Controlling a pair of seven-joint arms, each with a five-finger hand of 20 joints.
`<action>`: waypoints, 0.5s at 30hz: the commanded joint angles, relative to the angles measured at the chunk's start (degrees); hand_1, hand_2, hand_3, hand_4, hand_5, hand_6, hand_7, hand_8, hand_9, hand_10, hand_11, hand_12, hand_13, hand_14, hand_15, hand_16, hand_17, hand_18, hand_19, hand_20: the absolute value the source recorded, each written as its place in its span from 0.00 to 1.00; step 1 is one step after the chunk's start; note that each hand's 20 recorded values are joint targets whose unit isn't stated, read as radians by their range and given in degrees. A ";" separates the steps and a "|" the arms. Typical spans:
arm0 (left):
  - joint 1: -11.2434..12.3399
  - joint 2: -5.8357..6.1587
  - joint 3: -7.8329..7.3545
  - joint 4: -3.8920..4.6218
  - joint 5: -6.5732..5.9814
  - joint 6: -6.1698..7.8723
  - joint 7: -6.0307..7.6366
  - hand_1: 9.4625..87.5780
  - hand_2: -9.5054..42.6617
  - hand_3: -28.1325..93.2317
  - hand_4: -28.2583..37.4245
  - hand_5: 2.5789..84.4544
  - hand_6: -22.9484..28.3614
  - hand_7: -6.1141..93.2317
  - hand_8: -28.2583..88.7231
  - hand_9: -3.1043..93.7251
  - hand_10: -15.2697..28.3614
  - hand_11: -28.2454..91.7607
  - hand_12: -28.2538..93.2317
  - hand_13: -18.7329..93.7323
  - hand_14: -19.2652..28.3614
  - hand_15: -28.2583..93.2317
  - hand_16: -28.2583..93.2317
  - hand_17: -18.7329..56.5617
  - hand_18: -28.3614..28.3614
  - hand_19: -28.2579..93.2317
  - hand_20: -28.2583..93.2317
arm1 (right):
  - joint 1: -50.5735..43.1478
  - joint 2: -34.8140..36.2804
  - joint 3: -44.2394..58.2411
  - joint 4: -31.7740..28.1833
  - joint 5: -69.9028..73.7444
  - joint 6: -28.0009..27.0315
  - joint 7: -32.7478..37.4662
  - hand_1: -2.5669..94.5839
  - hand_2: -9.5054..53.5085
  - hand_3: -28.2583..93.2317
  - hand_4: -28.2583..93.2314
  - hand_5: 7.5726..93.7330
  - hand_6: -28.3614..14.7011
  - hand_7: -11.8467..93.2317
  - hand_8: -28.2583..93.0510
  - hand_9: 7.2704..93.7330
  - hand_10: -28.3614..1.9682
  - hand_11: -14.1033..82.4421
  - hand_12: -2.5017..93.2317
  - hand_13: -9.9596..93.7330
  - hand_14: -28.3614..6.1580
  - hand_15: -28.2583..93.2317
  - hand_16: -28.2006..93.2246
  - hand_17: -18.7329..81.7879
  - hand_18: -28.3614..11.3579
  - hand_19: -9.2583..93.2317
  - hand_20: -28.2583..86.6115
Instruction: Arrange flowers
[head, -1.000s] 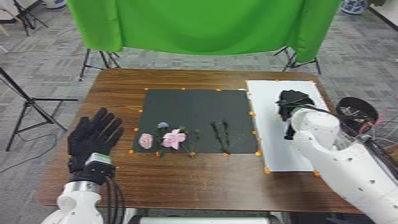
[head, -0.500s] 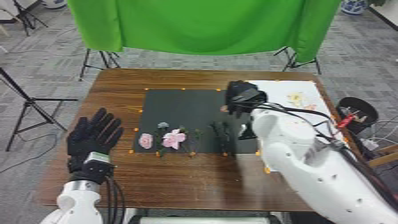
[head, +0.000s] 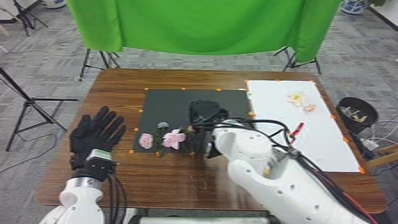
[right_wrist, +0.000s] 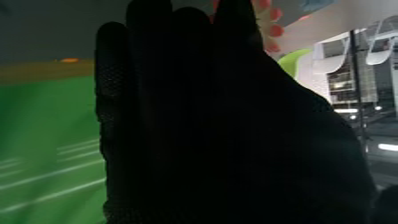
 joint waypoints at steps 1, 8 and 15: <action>-0.21 0.26 0.37 -0.16 -1.33 0.55 -0.33 0.22 0.49 0.83 0.00 0.48 0.65 0.23 0.17 0.39 0.71 0.48 0.33 0.40 0.76 0.60 0.17 0.16 0.76 0.54 0.30 | 1.27 -1.53 -1.75 0.71 -2.61 0.06 -0.06 0.67 0.04 0.81 0.00 0.80 0.63 0.25 0.24 0.88 0.56 0.20 0.36 0.83 0.61 0.36 0.54 0.53 0.34 0.56 0.52; 0.22 0.31 -0.23 -0.55 -2.07 1.23 0.02 0.22 0.48 0.83 0.00 0.48 0.65 0.23 0.17 0.39 0.71 0.48 0.33 0.40 0.76 0.60 0.16 0.16 0.76 0.54 0.30 | 0.45 -1.70 -1.18 0.33 -2.18 -1.13 0.18 0.65 0.00 0.83 0.00 0.72 0.61 0.24 0.21 0.81 0.55 0.22 0.30 0.79 0.58 0.36 0.52 0.51 0.32 0.60 0.48; 0.38 -0.20 -0.30 -0.55 -2.55 0.97 -0.08 0.25 0.43 0.83 0.02 0.47 0.65 0.23 0.17 0.39 0.71 0.48 0.33 0.40 0.76 0.60 0.16 0.16 0.76 0.54 0.30 | 0.08 -1.55 0.20 -0.53 -2.07 -3.95 0.30 0.65 0.00 0.83 0.00 0.70 0.61 0.24 0.15 0.78 0.53 0.24 0.27 0.78 0.57 0.36 0.51 0.50 0.30 0.62 0.47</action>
